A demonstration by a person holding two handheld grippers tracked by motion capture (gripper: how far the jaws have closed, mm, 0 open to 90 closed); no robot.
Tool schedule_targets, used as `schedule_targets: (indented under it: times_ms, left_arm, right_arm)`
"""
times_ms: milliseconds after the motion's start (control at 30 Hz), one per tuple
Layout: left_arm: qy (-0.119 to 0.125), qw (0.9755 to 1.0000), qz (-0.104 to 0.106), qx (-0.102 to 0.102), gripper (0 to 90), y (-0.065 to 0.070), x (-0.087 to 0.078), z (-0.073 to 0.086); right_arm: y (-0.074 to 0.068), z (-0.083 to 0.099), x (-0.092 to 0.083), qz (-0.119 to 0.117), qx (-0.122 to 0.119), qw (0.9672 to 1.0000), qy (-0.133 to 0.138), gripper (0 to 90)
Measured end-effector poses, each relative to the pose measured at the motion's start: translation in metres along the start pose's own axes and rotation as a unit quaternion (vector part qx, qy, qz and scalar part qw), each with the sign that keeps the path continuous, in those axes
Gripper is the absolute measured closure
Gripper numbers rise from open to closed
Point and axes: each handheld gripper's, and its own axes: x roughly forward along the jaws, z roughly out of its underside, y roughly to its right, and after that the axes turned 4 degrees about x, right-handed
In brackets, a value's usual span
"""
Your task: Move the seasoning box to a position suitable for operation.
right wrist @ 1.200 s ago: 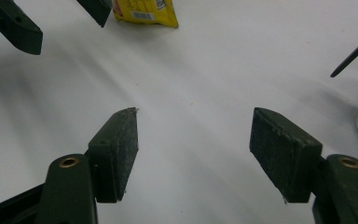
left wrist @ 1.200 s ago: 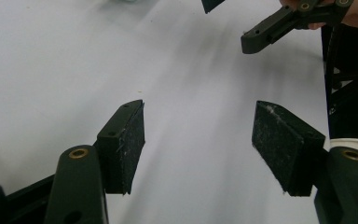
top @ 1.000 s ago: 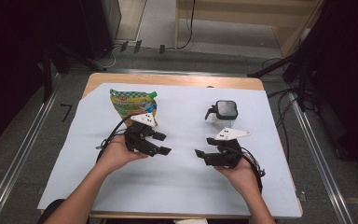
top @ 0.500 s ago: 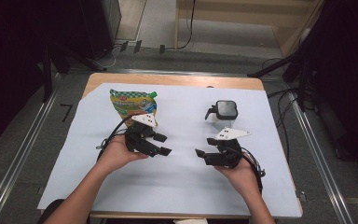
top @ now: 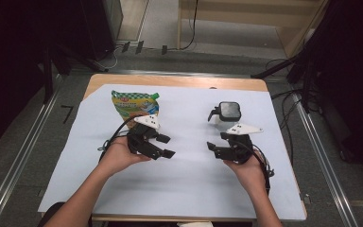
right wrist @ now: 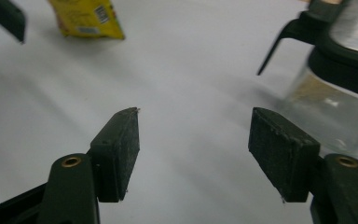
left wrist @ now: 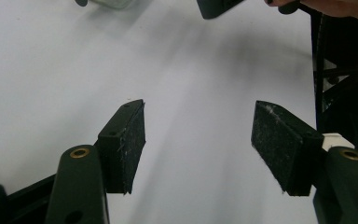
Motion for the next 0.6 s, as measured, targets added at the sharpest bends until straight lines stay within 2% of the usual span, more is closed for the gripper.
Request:
schedule_targets:
  times_ms: [67, 267, 400, 500, 600]
  left_arm:
    - [0.001, 1.0000, 0.002, 0.000, 35.7, 0.000, 0.000, 0.000]
    - [0.005, 1.0000, 0.003, 0.001, 35.6, 0.000, -0.001, 0.000]
    - [0.006, 1.0000, 0.003, 0.000, 35.6, 0.000, -0.001, 0.000]
    - [0.004, 1.0000, 0.003, 0.002, 35.6, 0.000, -0.001, 0.000]
    - [0.003, 1.0000, 0.005, 0.002, 35.6, -0.001, -0.001, 0.000]
  right_arm:
    - [0.006, -0.002, 0.001, 0.008, 0.016, 0.9998, 0.002, 34.2]
    - [0.018, -0.005, 0.008, 0.041, 0.026, 0.9988, -0.005, 31.4]
    - [0.028, -0.008, 0.013, 0.063, 0.045, 0.9970, 0.001, 25.9]
    - [0.037, -0.009, 0.018, 0.086, 0.072, 0.9937, -0.003, 16.9]
    - [0.045, -0.009, 0.023, 0.116, 0.084, 0.9898, -0.002, 13.6]
